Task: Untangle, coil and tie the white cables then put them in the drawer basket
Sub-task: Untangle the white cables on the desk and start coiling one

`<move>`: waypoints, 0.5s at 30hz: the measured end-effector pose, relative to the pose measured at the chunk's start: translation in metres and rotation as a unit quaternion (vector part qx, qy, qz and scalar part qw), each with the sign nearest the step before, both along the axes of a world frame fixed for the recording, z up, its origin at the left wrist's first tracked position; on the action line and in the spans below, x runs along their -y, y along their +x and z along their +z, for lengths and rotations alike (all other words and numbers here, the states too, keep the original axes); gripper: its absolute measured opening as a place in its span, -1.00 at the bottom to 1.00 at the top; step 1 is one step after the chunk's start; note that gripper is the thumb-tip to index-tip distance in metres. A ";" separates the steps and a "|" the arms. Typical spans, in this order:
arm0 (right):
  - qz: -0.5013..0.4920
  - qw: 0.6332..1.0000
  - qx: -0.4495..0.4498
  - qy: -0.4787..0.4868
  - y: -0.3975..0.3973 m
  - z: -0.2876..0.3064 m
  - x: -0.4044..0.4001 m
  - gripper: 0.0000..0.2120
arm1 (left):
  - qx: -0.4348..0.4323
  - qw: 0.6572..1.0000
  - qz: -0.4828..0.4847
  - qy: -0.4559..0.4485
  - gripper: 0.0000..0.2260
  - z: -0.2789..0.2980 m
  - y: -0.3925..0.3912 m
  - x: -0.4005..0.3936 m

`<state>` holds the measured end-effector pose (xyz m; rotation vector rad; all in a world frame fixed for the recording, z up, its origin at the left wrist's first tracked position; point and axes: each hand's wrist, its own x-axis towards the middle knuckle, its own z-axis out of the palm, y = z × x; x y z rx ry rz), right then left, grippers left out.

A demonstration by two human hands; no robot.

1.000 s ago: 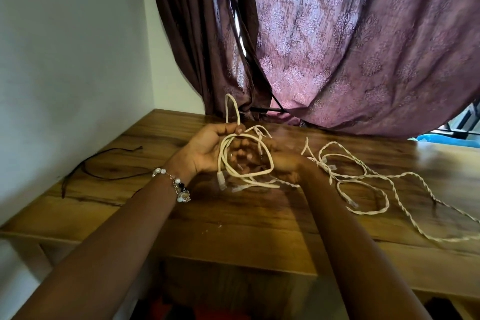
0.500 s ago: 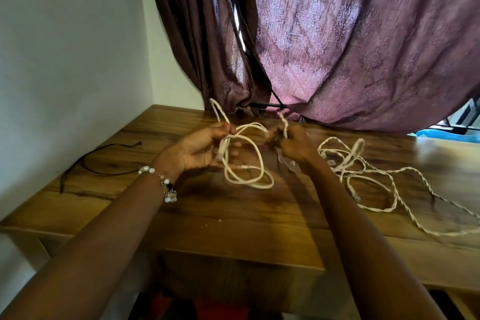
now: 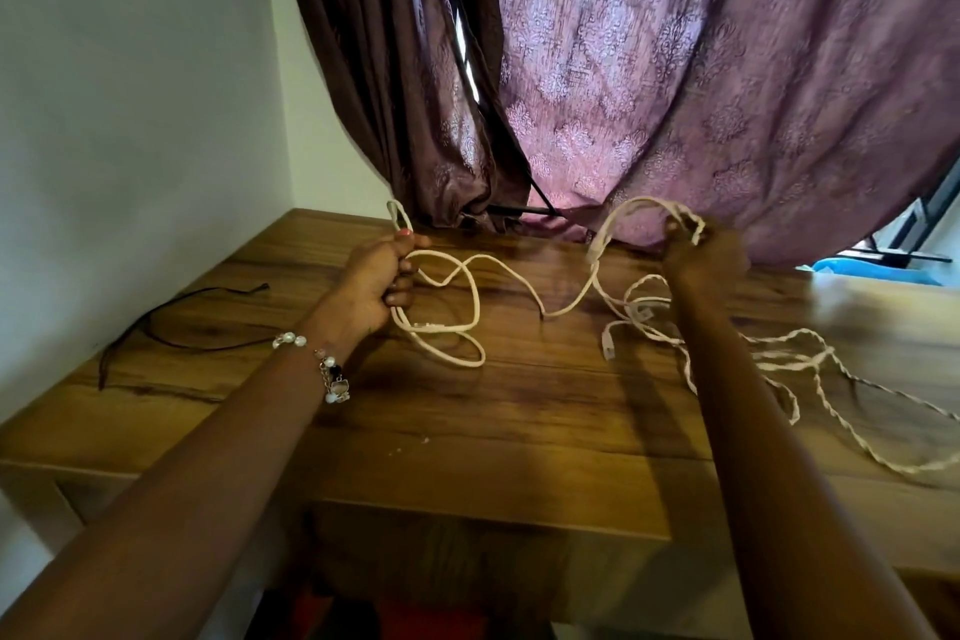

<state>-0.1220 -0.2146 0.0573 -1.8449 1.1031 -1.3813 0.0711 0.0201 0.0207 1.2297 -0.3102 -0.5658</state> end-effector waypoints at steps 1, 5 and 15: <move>-0.044 0.999 -0.015 -0.028 -0.003 -0.001 0.006 -0.74 | 0.006 1.000 -0.007 0.008 -0.77 0.000 0.000 0.001; 0.001 0.998 -0.027 0.065 -0.008 -0.020 0.028 -0.75 | 0.059 0.996 -0.042 0.052 -0.76 -0.001 -0.009 0.008; -0.008 0.907 -0.015 -0.421 -0.008 -0.016 -0.003 -0.62 | 0.174 0.976 -0.070 0.113 -0.71 -0.001 -0.031 0.032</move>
